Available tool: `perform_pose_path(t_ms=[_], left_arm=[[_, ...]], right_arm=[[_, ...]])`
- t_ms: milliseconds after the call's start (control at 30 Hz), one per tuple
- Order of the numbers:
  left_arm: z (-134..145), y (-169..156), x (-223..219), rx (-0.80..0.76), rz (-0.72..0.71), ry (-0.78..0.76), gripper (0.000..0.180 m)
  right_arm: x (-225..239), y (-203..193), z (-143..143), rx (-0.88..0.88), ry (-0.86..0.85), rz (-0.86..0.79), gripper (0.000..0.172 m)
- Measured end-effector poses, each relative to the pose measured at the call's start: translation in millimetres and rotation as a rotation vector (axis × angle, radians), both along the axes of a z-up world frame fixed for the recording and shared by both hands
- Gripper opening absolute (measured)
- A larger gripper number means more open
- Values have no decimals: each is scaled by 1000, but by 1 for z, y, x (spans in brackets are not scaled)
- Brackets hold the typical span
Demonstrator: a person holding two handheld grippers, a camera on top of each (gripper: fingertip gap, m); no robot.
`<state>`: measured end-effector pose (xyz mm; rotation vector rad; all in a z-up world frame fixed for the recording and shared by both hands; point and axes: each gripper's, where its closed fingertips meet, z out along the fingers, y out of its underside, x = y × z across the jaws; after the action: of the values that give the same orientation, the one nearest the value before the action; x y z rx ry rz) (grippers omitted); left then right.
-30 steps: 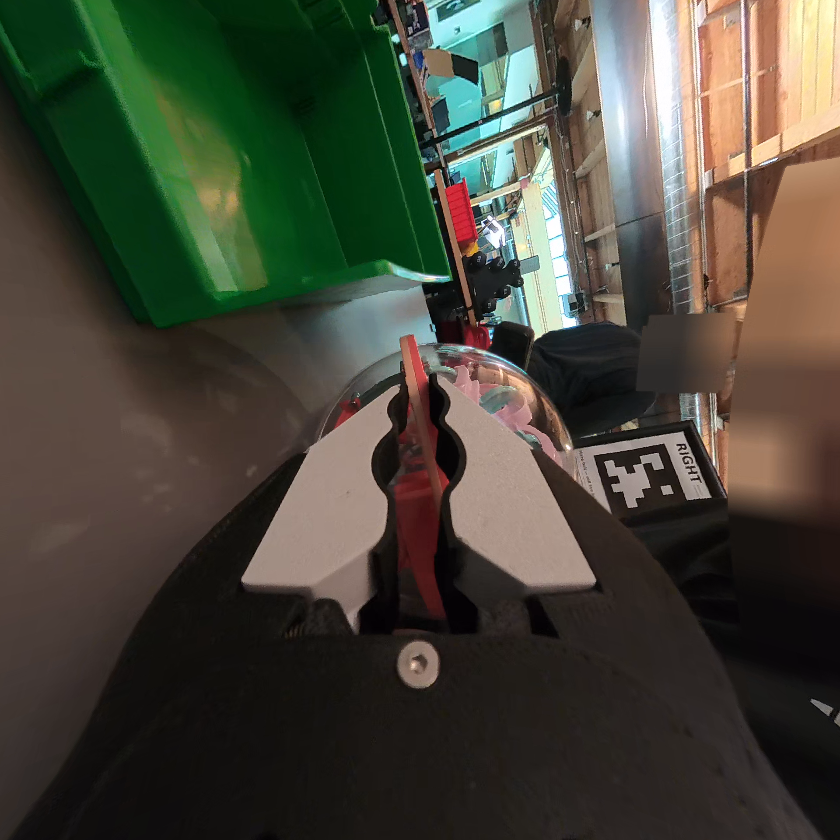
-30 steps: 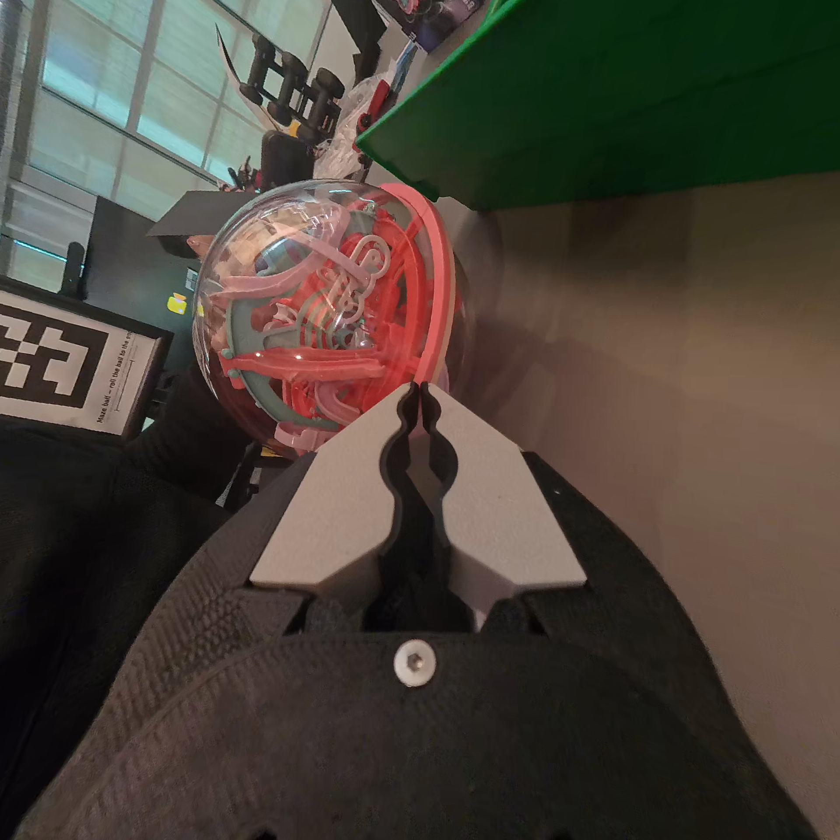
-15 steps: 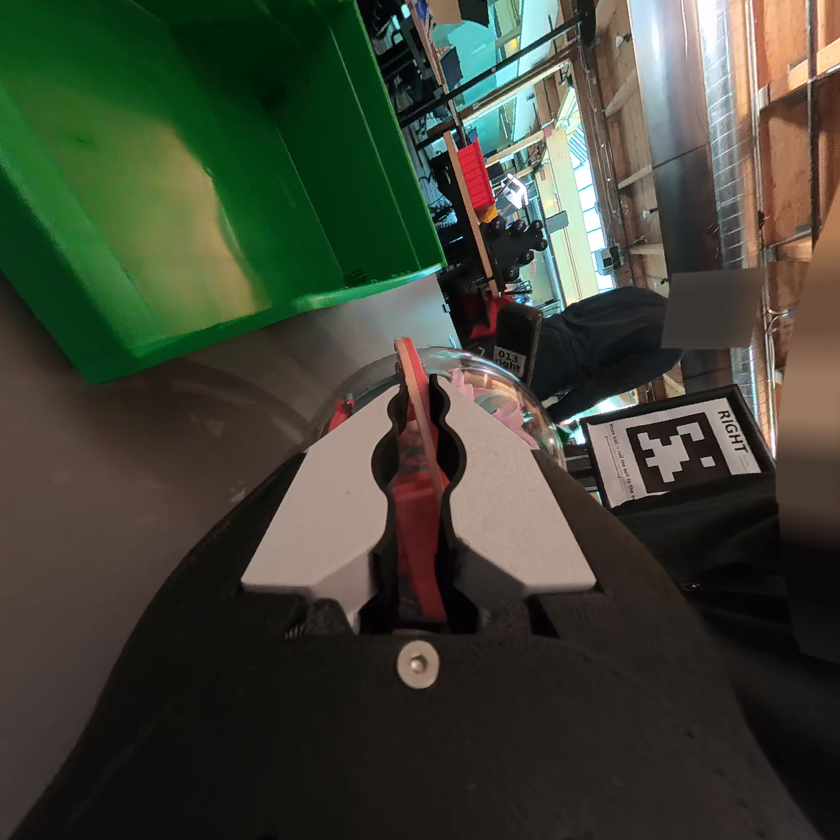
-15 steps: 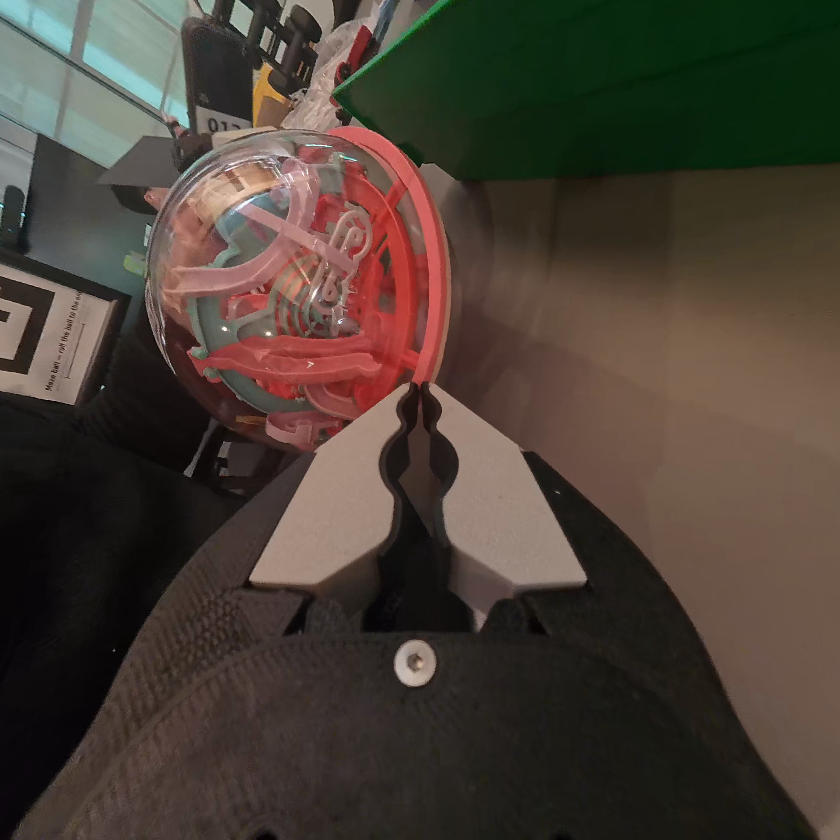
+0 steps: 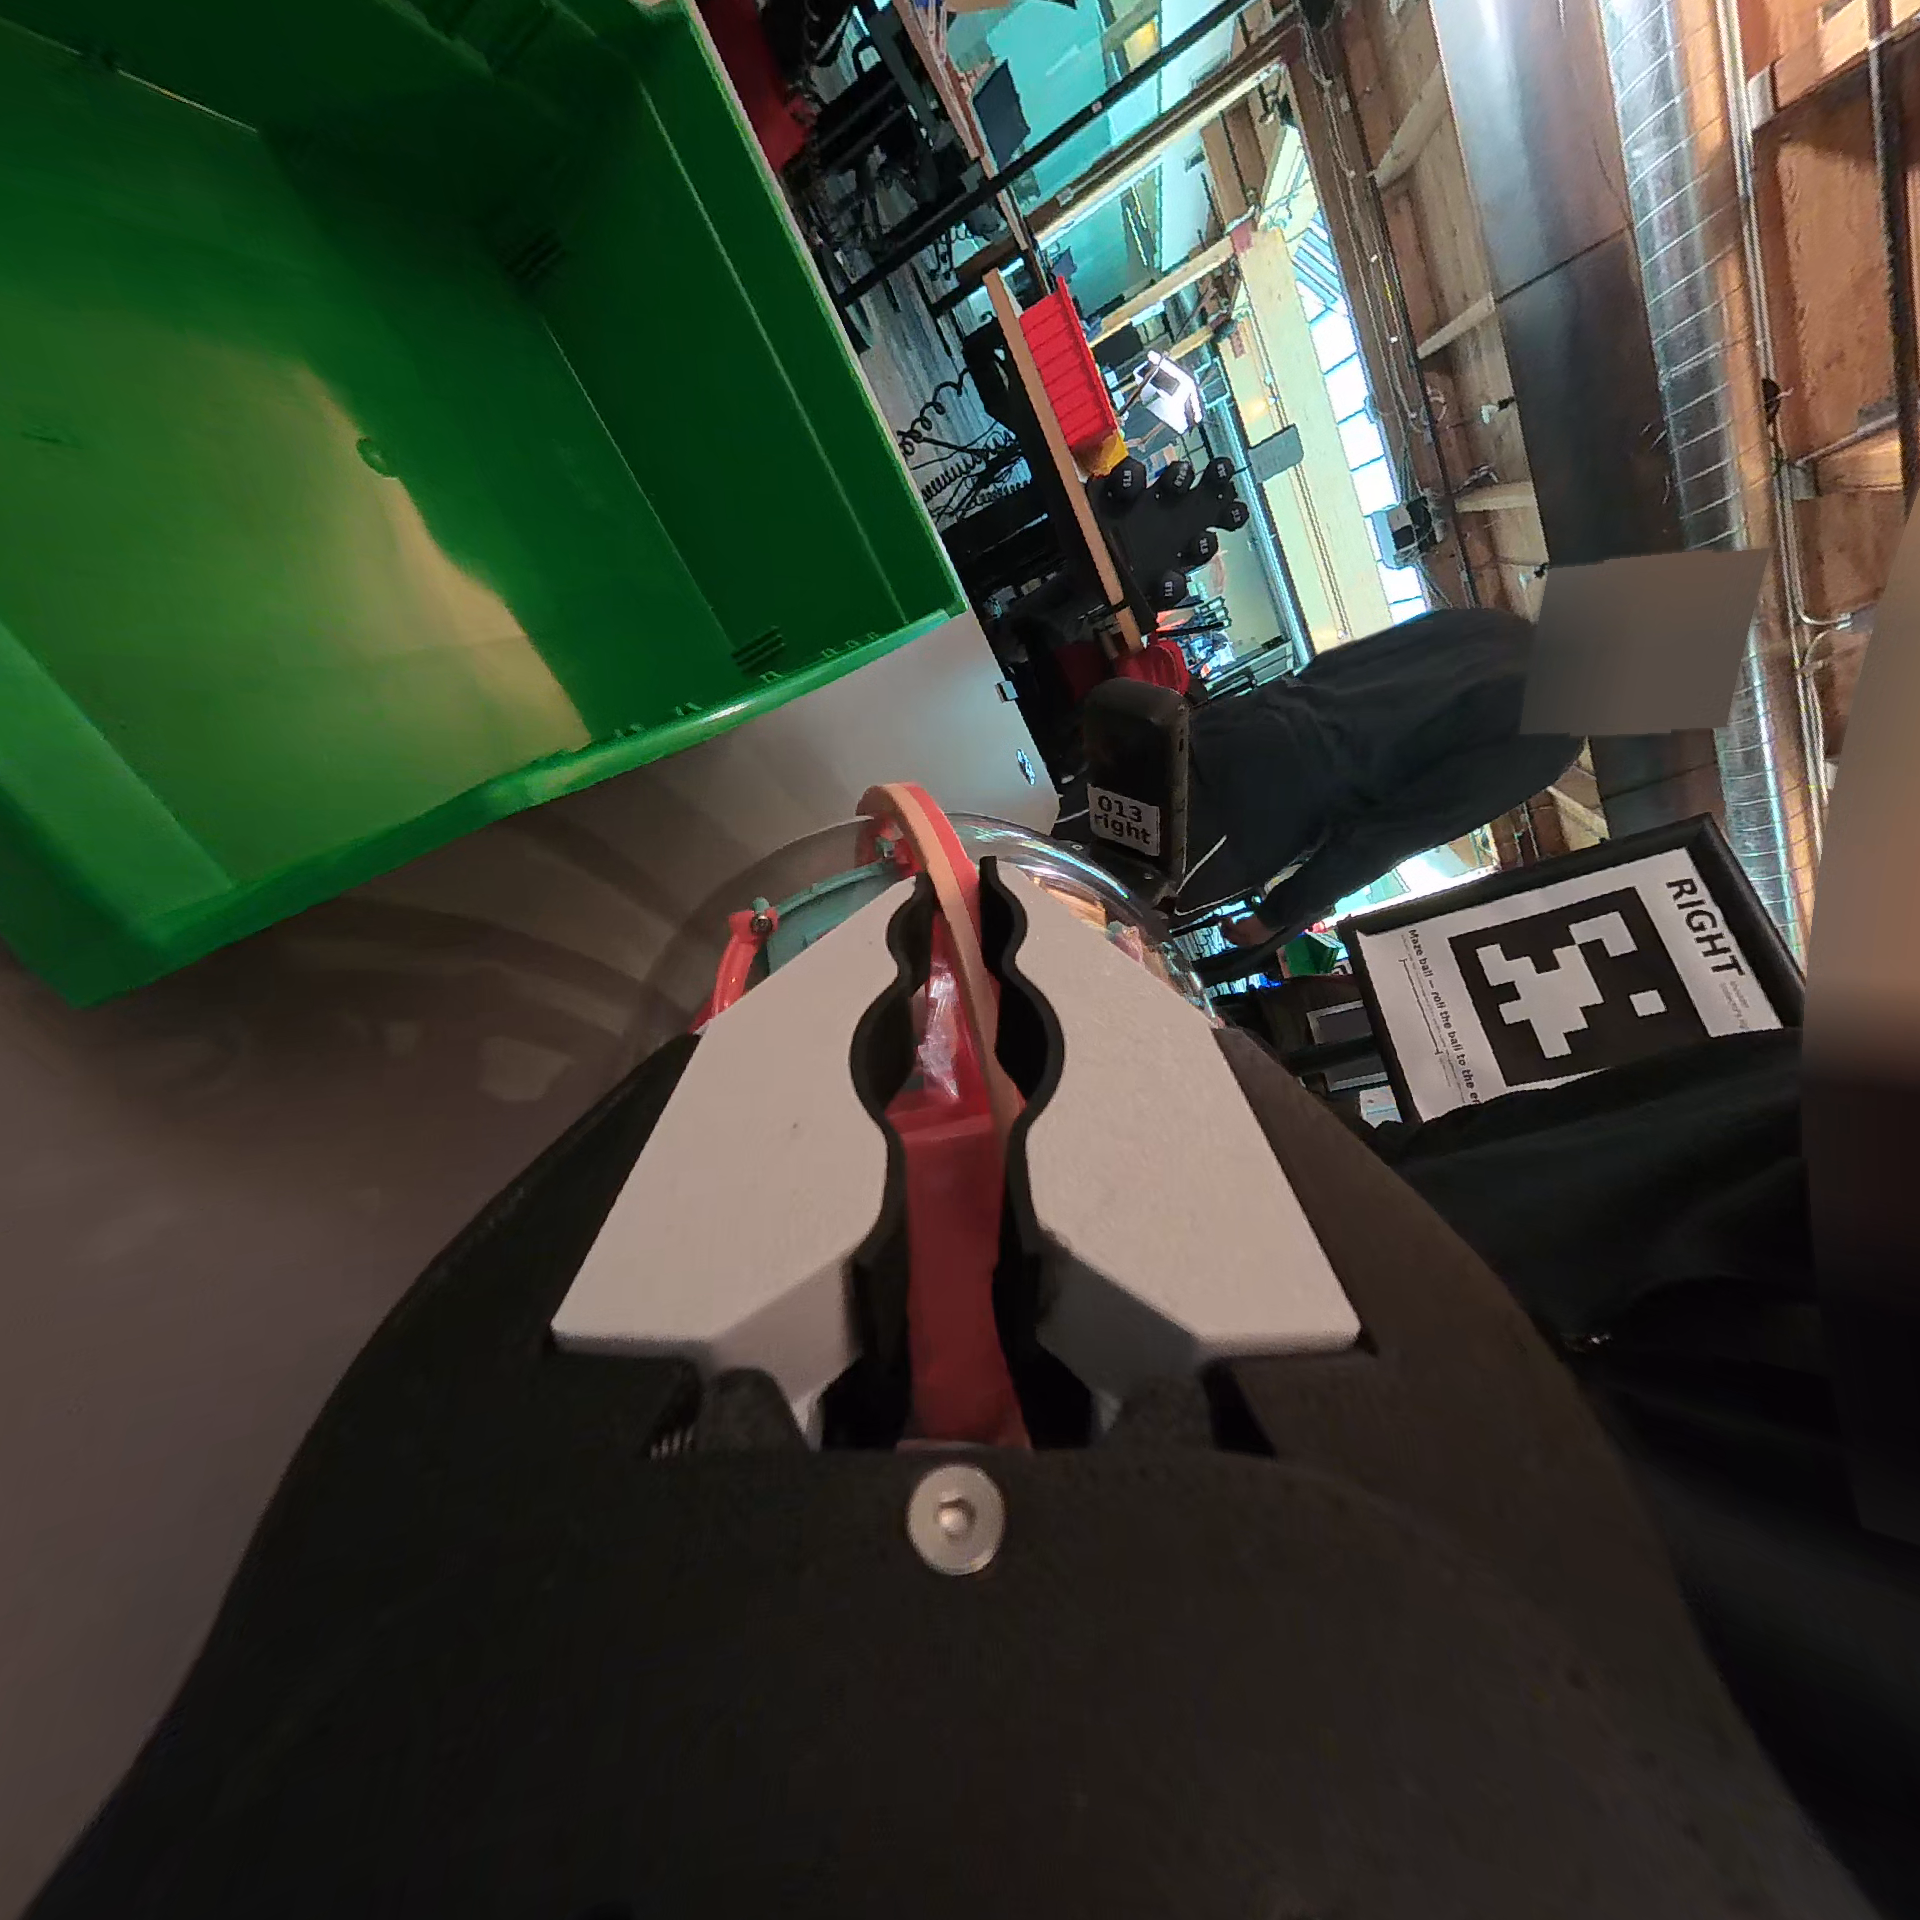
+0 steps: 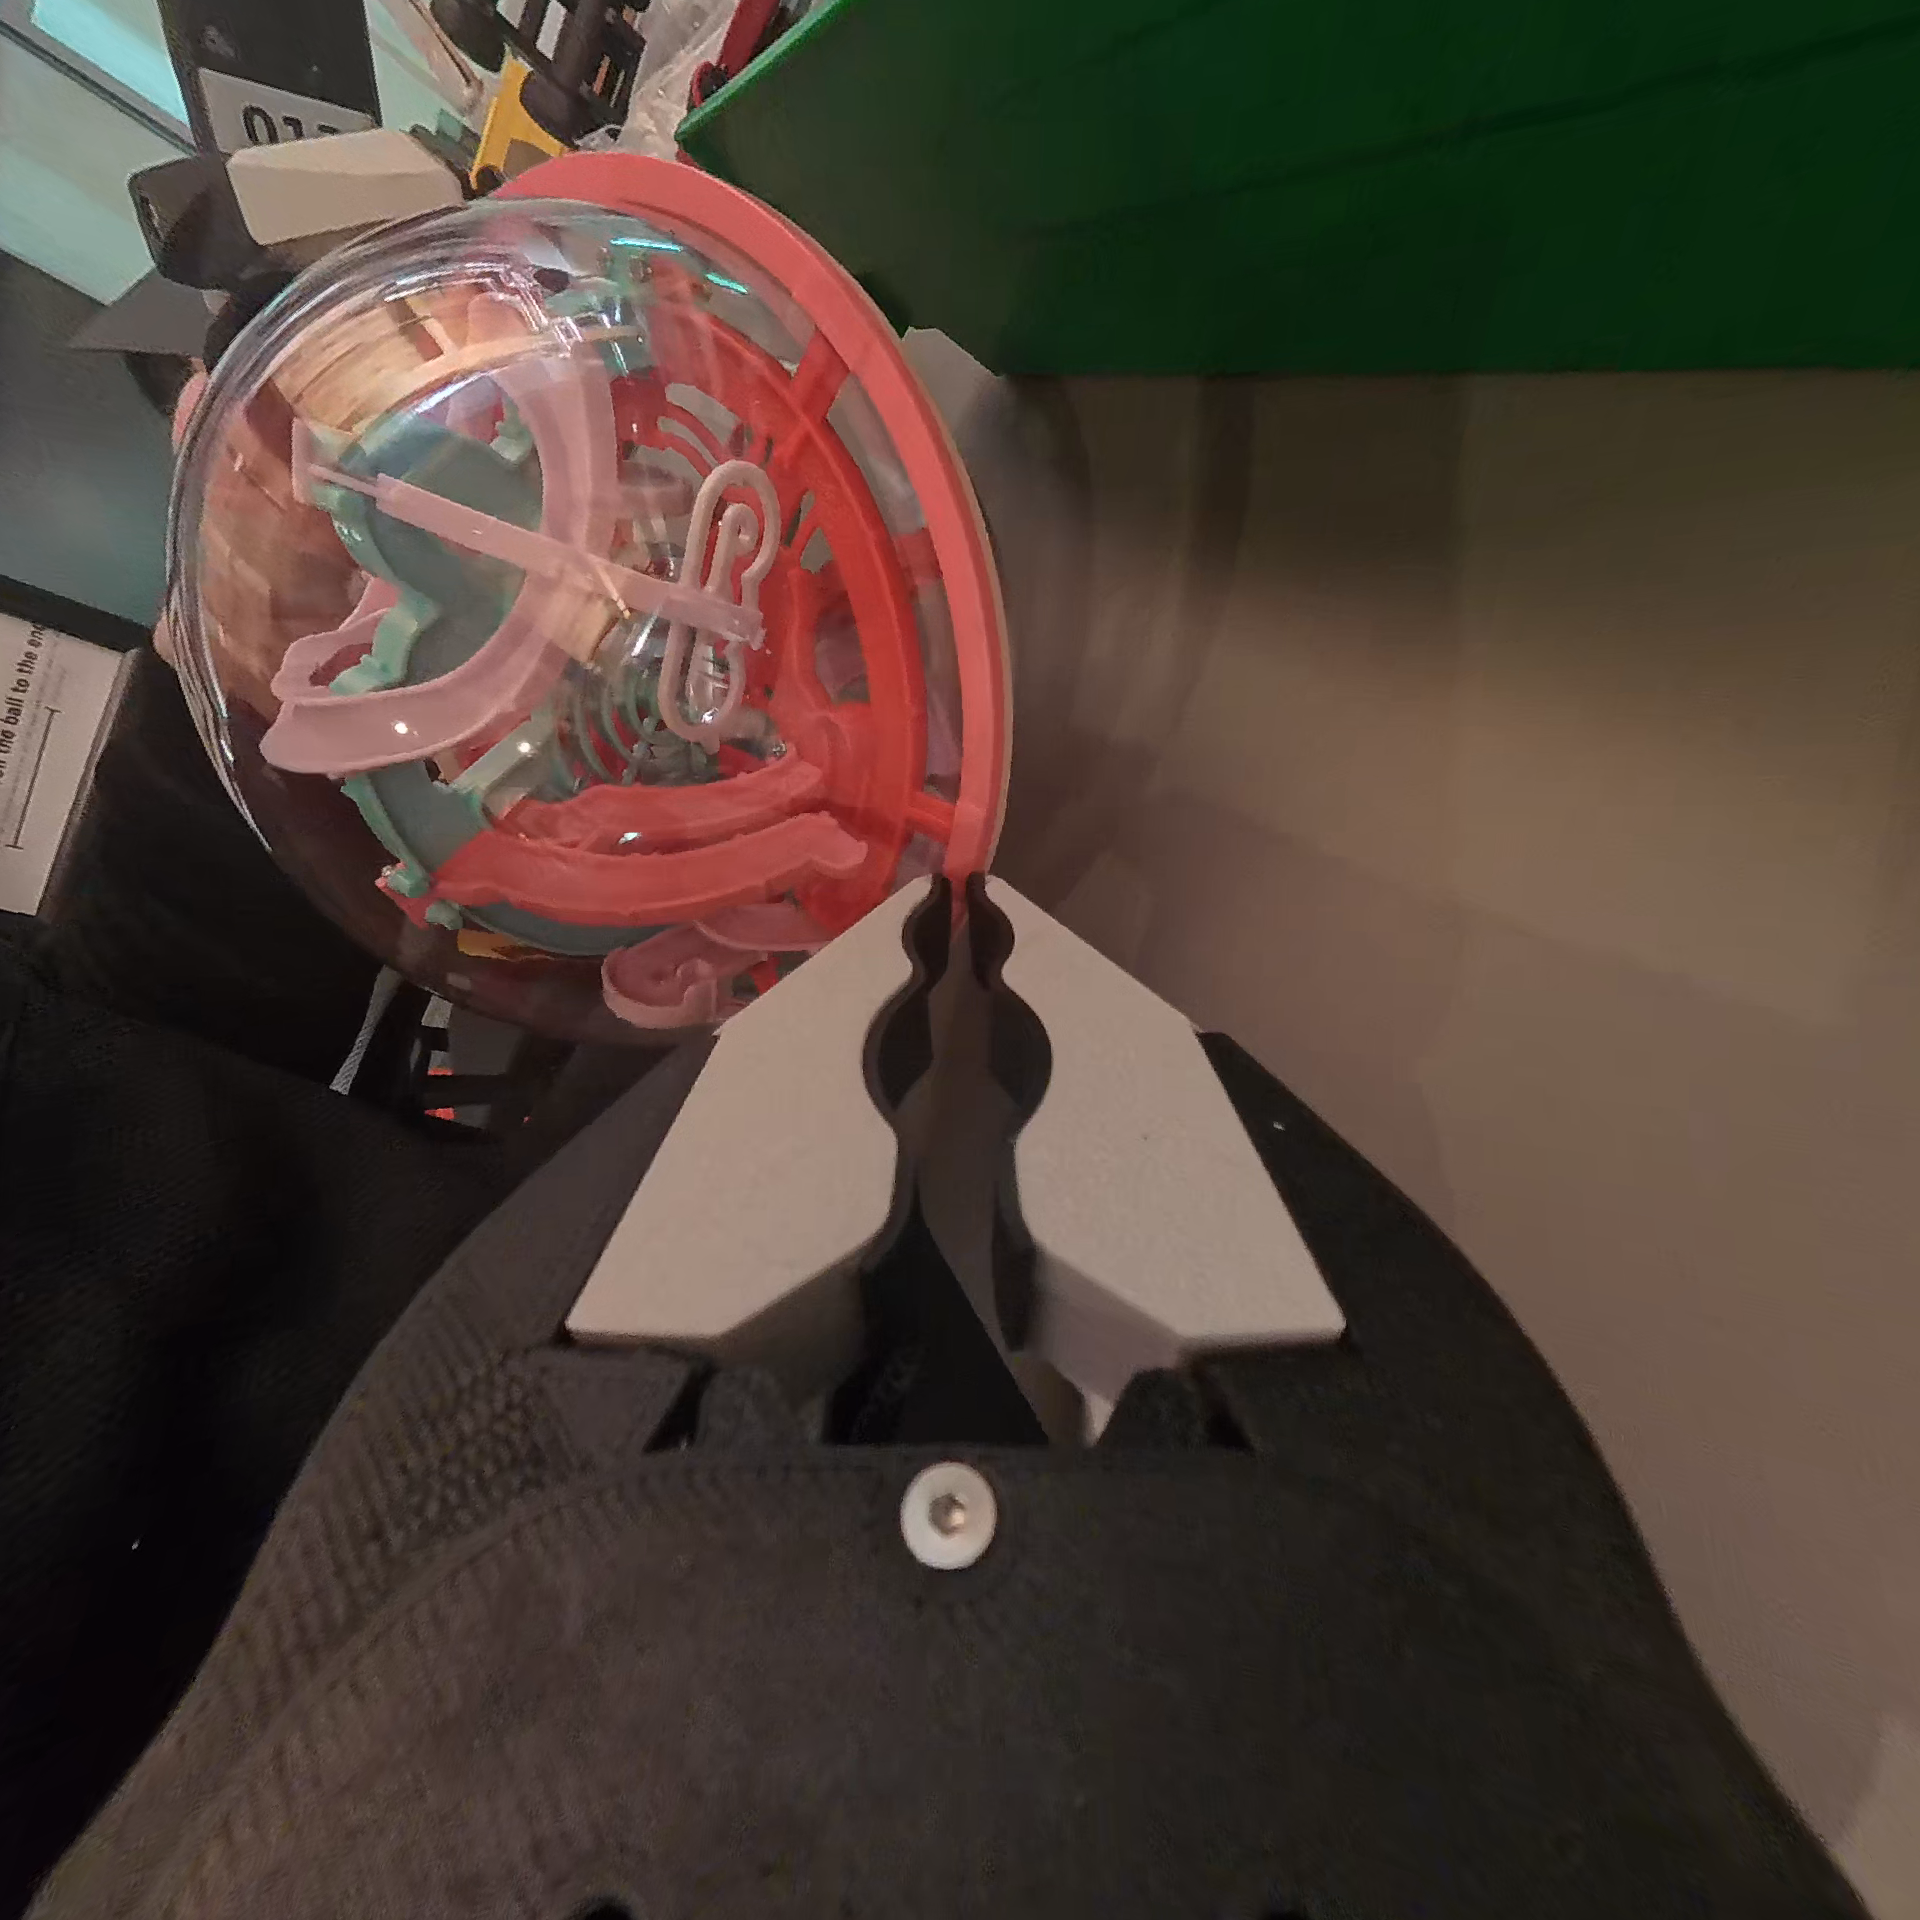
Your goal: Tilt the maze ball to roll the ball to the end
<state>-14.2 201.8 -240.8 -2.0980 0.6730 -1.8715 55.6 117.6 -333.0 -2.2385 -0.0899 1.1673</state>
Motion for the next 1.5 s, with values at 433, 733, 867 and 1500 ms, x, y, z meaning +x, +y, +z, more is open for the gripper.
perform_pose_path(t_ms=[433, 733, 867, 1500], left_arm=[[10, 3, 6, 32, 16, -41, 0], [11, 7, 9, 38, 29, -47, 0], [12, 8, 11, 21, 33, -62, 0], [16, 6, 21, 57, 31, -32, 0]], right_arm=[[2, 4, -4, -6, -24, -6, 2], [8, 8, 1, 13, -37, -20, 4], [12, 9, 3, 15, -26, -30, 8], [-13, 7, 75, 249, 6, 62, 90]])
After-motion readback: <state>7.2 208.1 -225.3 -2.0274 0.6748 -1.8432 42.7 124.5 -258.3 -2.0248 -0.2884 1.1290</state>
